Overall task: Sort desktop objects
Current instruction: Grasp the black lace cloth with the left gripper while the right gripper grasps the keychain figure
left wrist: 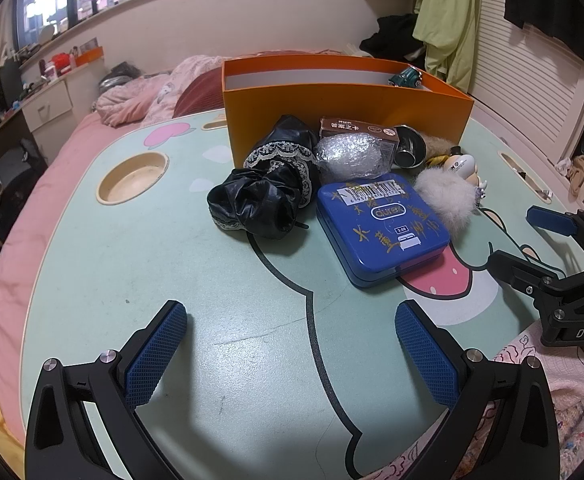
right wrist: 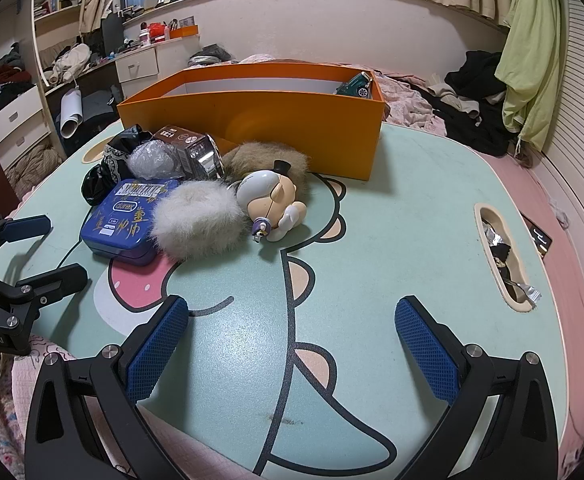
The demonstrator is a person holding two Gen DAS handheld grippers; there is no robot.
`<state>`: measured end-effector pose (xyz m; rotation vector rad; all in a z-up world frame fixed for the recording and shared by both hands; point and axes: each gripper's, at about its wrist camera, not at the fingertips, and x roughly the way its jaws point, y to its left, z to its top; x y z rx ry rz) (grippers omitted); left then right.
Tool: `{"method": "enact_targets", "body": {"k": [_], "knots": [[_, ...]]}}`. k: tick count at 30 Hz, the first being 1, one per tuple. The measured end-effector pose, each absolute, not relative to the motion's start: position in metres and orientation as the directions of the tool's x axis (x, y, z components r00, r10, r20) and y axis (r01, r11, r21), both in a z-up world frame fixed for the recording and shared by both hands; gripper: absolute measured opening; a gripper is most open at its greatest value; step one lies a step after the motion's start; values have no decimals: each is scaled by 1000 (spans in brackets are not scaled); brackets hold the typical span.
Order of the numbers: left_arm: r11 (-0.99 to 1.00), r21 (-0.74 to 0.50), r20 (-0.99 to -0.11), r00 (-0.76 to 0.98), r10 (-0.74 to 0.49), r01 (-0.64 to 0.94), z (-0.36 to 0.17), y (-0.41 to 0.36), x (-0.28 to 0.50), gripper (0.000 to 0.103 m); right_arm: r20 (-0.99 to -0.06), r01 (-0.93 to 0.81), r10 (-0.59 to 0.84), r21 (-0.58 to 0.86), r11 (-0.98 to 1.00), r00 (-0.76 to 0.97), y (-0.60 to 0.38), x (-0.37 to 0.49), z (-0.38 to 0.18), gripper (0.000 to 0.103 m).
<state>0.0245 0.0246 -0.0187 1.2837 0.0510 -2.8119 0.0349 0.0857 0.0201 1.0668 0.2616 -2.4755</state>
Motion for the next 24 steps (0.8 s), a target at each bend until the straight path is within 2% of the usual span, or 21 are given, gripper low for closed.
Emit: {"method": "enact_targets", "body": {"k": [6, 8, 9, 10, 13, 17, 21, 24], "knots": [[-998, -9, -756, -654, -32, 59, -18, 24, 24, 103, -706, 439, -371, 95, -894, -603, 95, 25, 35, 101], [-998, -9, -756, -654, -31, 59, -18, 24, 24, 103, -701, 411, -402, 169, -896, -589, 102, 13, 41, 92], [-998, -10, -756, -654, -31, 59, -18, 24, 24, 103, -703, 404, -422, 205, -891, -572, 103, 5, 43, 80], [-998, -10, -756, -654, -31, 59, -18, 24, 24, 103, -708, 396, -438, 238, -887, -555, 104, -2, 44, 74], [-998, -9, -756, -654, -31, 59, -18, 24, 24, 103, -708, 386, -457, 276, -880, -538, 99, -17, 46, 70], [-998, -10, -756, -654, -31, 59, -18, 24, 24, 103, -719, 393, -441, 250, -885, -538, 82, -26, 46, 57], [-998, -8, -755, -655, -32, 59, -18, 24, 24, 103, -764, 395, -367, 160, -904, -530, 58, -29, 36, 46], [-998, -10, -756, -654, -31, 59, -19, 24, 24, 103, -759, 410, -336, 100, -907, -558, 55, -17, 34, 44]]}}
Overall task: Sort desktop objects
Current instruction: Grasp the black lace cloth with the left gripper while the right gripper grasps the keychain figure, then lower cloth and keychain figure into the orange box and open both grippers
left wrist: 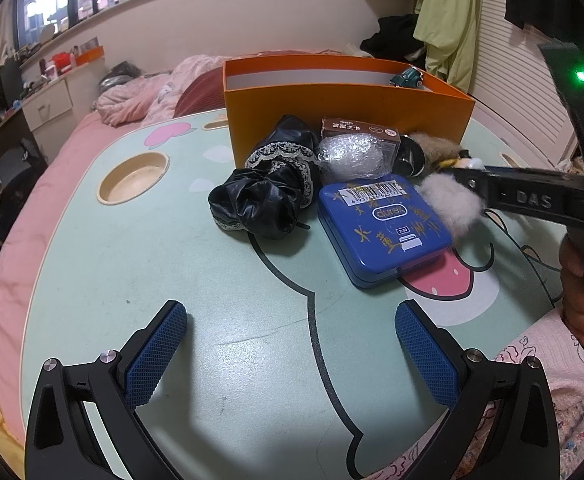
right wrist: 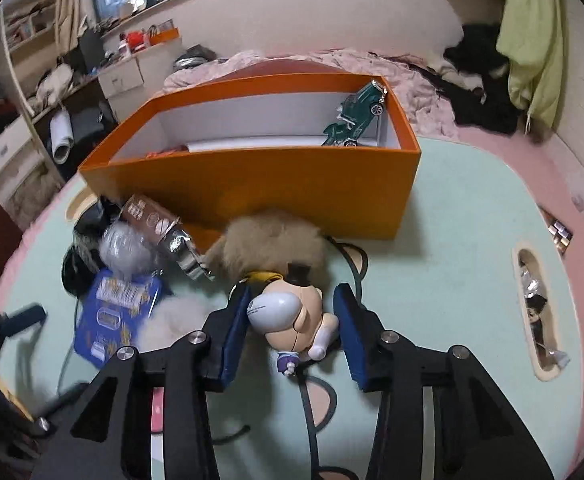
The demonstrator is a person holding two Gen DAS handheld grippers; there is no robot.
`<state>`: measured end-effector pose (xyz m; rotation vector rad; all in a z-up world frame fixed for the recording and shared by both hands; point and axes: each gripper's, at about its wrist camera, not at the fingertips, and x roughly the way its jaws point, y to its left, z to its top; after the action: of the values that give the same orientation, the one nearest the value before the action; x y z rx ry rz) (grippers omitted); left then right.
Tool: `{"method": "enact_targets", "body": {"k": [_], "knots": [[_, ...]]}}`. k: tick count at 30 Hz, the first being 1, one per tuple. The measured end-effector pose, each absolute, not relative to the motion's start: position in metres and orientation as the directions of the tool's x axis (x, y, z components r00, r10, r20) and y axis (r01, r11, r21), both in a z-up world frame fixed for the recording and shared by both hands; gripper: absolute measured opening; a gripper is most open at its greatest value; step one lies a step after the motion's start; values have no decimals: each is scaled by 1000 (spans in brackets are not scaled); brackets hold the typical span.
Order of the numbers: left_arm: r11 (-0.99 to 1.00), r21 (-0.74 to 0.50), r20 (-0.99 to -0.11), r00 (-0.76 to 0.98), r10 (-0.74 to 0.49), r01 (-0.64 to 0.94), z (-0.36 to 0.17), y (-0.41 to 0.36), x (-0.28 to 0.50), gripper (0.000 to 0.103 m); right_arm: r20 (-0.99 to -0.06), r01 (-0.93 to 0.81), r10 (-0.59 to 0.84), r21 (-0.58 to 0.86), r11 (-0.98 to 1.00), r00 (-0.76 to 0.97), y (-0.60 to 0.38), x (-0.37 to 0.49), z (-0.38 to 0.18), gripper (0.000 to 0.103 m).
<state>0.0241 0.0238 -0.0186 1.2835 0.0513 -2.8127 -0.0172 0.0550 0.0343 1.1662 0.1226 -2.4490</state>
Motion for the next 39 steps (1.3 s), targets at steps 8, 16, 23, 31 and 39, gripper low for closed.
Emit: {"method": "enact_targets", "body": {"k": [8, 16, 23, 31, 39], "knots": [[-998, -10, -754, -656, -32, 60, -19, 24, 24, 103, -655, 448, -467, 213, -868, -594, 94, 16, 48, 44], [-992, -91, -703, -712, 4, 84, -4, 5, 31, 102, -614, 465, -504, 241, -852, -607, 108, 36, 43, 44], [-992, -100, -682, -731, 8, 83, 15, -14, -8, 79, -650, 454, -505, 264, -851, -569, 104, 30, 31, 44], [-997, -65, -773, -634, 26, 38, -6, -8, -55, 56, -651, 448, -509, 277, -850, -563, 105, 30, 29, 44], [-993, -69, -738, -675, -17, 100, -8, -19, -23, 33, -653, 447, -509, 278, -850, -561, 106, 30, 28, 44]]}}
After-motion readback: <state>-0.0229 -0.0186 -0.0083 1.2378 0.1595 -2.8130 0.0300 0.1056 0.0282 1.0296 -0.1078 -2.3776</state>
